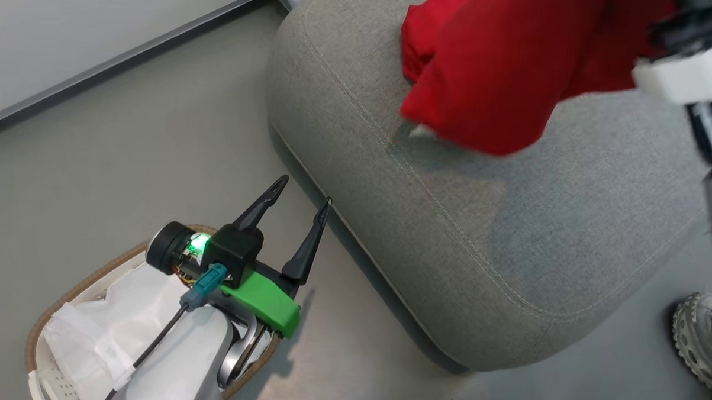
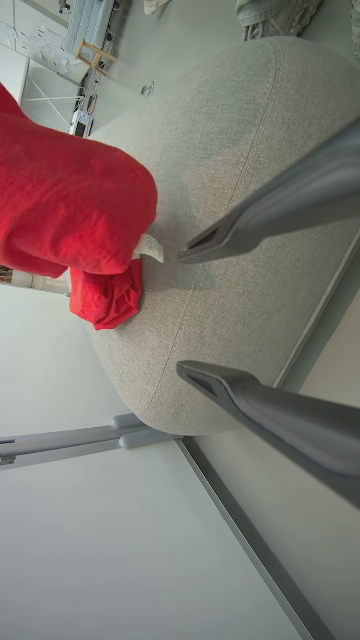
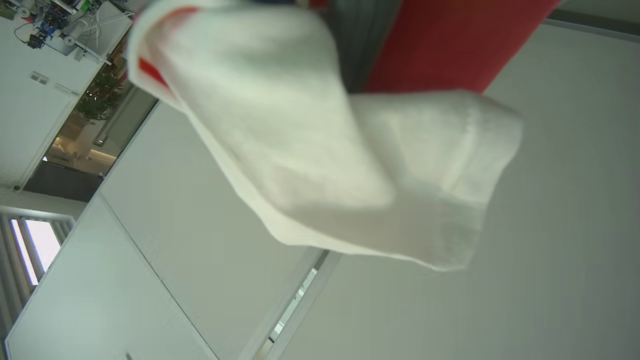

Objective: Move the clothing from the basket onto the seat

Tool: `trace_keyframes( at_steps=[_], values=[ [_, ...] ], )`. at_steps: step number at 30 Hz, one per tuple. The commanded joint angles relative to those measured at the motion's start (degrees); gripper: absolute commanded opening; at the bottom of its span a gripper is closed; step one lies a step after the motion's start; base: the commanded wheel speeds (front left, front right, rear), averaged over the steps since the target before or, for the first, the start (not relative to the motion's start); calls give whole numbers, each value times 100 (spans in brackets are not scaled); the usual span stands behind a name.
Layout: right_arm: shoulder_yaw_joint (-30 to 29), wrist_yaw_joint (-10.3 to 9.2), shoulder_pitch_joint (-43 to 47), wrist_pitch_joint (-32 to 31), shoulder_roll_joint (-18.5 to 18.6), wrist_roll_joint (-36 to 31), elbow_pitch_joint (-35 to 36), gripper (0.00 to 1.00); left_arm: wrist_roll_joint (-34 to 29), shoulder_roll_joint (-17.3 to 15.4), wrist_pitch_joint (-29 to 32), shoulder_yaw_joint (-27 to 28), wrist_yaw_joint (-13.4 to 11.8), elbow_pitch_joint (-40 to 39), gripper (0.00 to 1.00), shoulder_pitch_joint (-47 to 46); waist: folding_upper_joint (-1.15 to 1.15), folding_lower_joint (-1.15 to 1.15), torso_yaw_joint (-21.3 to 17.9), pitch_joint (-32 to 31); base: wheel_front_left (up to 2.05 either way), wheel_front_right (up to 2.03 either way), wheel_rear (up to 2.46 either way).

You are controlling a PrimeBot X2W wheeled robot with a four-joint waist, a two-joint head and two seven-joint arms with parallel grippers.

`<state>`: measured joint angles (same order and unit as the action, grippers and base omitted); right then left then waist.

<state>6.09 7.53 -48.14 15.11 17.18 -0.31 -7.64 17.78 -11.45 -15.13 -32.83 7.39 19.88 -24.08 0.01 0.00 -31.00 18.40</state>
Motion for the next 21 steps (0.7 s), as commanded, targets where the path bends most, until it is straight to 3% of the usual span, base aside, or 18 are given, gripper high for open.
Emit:
trace_keyframes(
  at_steps=[1,4,10,21],
  values=[
    [-88,-8,-315,7,126,-76,-112,0,9,-76,-2,-11,15,-36,100,-119,-1,0,152,211,0,0,0],
    [-293,-8,-912,4,457,-185,-487,0,34,-160,-2,-84,15,-77,100,-214,-1,0,288,397,0,0,0],
    [-916,-8,-1494,-29,683,-393,-1579,0,76,-298,-2,-319,15,-152,100,-485,-1,0,605,839,0,0,0],
    [-1697,-8,-811,7,-102,-571,-3525,0,144,-537,-2,-595,16,-263,100,-948,-1,0,956,1604,0,0,0]
  ],
)
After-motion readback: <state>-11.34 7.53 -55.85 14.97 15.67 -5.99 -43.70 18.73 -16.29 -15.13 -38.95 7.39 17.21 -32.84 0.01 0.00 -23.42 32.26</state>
